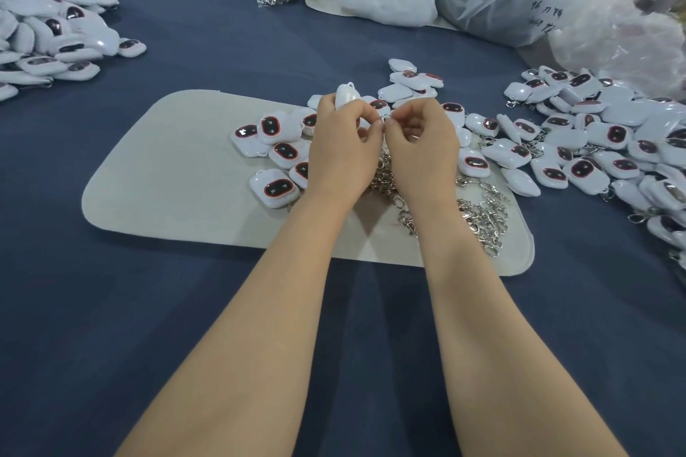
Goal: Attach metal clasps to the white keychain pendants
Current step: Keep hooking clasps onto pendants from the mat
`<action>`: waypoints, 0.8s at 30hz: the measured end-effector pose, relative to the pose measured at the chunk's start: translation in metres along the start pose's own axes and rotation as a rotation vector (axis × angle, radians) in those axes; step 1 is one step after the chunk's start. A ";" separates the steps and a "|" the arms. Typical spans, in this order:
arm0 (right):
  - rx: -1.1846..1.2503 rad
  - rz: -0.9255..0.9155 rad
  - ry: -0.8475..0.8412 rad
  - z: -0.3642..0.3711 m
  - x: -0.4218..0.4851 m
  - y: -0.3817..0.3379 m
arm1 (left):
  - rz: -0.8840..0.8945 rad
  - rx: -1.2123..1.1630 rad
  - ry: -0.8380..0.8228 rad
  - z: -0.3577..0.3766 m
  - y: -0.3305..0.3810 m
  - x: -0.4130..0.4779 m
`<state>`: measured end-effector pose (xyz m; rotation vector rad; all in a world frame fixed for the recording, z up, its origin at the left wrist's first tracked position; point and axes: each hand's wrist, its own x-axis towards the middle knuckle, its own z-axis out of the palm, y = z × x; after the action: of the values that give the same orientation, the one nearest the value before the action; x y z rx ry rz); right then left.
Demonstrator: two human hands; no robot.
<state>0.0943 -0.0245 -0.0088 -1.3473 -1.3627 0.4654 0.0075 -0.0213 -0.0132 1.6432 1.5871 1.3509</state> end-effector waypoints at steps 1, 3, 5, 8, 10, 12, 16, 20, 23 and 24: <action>-0.019 -0.009 -0.005 0.000 0.000 0.000 | 0.002 0.011 0.002 0.000 0.000 0.000; -0.052 -0.030 -0.012 0.001 -0.001 -0.001 | 0.013 0.026 0.007 -0.001 0.000 0.000; -0.082 -0.042 -0.016 0.001 -0.001 -0.001 | 0.026 0.041 0.011 -0.001 0.000 -0.001; -0.112 -0.061 -0.015 0.001 -0.001 -0.002 | 0.040 0.075 0.015 -0.001 0.001 -0.001; -0.117 -0.064 -0.017 0.002 -0.002 -0.002 | 0.038 0.088 0.016 -0.001 0.001 -0.002; -0.124 -0.083 -0.022 0.002 -0.002 -0.002 | 0.033 0.081 0.021 -0.002 0.001 -0.002; -0.152 -0.135 -0.034 0.001 -0.002 -0.001 | 0.012 0.058 0.027 -0.003 0.002 -0.002; -0.155 -0.148 -0.048 0.000 -0.003 0.000 | 0.007 0.070 0.020 -0.003 0.002 -0.002; -0.158 -0.170 -0.042 0.000 -0.003 0.000 | 0.013 0.076 0.013 -0.003 0.002 -0.002; -0.159 -0.178 -0.041 0.000 -0.003 0.000 | 0.016 0.078 0.008 -0.004 0.002 -0.002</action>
<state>0.0937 -0.0272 -0.0103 -1.3350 -1.5647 0.2708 0.0055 -0.0248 -0.0112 1.7016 1.6540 1.3198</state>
